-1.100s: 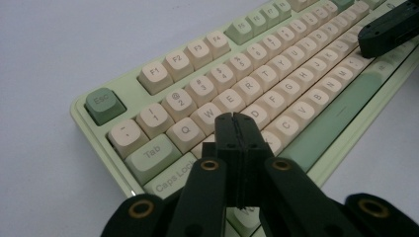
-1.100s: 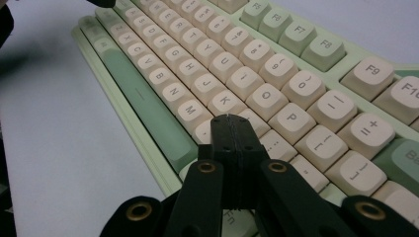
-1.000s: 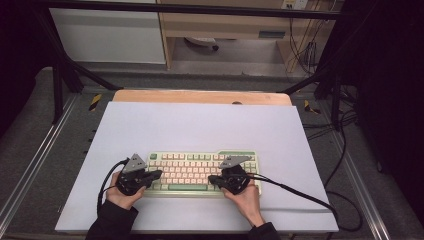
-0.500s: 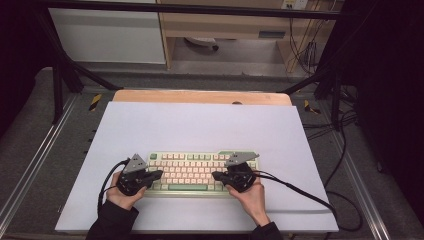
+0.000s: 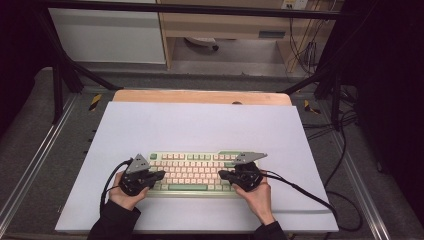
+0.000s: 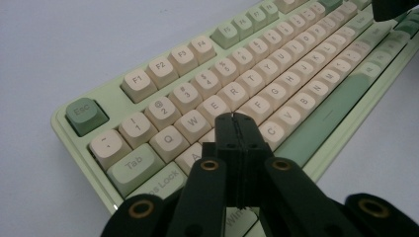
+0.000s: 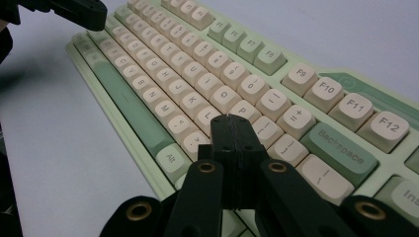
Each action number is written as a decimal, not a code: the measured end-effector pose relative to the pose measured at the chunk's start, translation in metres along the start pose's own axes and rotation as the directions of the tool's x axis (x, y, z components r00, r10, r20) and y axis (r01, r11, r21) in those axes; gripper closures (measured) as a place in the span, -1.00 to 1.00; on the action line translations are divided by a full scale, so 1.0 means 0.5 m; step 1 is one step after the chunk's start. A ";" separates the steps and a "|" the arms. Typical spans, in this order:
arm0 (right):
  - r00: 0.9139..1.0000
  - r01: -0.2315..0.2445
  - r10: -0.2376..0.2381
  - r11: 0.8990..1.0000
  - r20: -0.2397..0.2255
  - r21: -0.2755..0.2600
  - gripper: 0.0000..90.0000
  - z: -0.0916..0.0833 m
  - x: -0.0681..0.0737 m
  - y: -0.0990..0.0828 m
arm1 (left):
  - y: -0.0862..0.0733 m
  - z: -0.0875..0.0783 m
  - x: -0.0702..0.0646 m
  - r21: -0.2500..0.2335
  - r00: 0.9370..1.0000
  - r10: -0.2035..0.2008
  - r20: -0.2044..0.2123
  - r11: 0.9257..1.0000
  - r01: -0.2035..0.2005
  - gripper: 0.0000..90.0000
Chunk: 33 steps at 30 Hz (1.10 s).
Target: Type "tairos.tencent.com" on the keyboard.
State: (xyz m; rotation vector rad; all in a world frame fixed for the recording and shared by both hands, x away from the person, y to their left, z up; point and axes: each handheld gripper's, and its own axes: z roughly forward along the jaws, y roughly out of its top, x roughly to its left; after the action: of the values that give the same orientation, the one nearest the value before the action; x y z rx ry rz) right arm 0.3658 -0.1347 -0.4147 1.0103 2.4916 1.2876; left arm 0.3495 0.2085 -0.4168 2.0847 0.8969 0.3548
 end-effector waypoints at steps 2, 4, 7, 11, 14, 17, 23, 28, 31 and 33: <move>1.000 0.000 0.000 1.000 0.001 0.002 1.00 -0.001 -0.001 -0.001 | 0.002 0.002 -0.002 0.000 1.000 0.002 0.001 1.000 -0.002 0.99; 1.000 0.000 0.000 1.000 0.003 0.005 1.00 -0.001 -0.002 -0.002 | 0.003 0.003 -0.005 0.002 1.000 0.006 0.003 1.000 -0.006 0.99; 1.000 -0.007 0.007 1.000 0.005 0.007 1.00 -0.003 -0.002 -0.004 | 0.005 0.006 -0.008 0.004 1.000 0.010 0.005 1.000 -0.010 0.99; 1.000 0.000 0.000 1.000 0.005 0.007 1.00 -0.004 -0.003 -0.004 | 0.008 0.009 -0.012 0.004 1.000 0.016 0.006 1.000 -0.016 0.99; 1.000 0.002 -0.002 1.000 0.007 0.009 1.00 -0.005 -0.003 -0.004 | 0.014 0.011 -0.017 0.000 1.000 0.019 0.006 1.000 -0.019 0.99; 1.000 0.004 -0.004 1.000 0.007 0.008 1.00 -0.004 -0.003 -0.004 | 0.020 0.014 -0.023 -0.002 1.000 0.024 0.007 1.000 -0.024 0.99; 1.000 0.003 -0.004 1.000 0.009 0.008 1.00 -0.007 -0.002 -0.004 | 0.035 0.030 -0.034 0.002 0.999 0.031 0.008 1.000 -0.031 0.99; 1.000 0.005 -0.005 1.000 0.009 0.008 1.00 -0.007 -0.002 -0.004 | 0.046 0.045 -0.045 0.007 0.999 0.040 0.012 0.999 -0.040 0.99; 1.000 0.005 -0.005 1.000 0.009 0.006 1.00 -0.007 -0.002 -0.004 | 0.048 0.053 -0.048 0.015 0.999 0.041 0.011 0.999 -0.041 0.99; 1.000 0.006 -0.006 1.000 0.009 0.009 1.00 -0.007 -0.002 -0.004 | 0.050 0.059 -0.049 0.017 0.999 0.040 0.009 0.999 -0.040 0.99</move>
State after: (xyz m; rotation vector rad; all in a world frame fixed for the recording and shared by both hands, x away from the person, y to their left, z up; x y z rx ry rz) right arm 0.3640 -0.1384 -0.4143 1.0073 2.4942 1.2684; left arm 0.3595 0.1640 -0.4143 2.1213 0.8565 0.3599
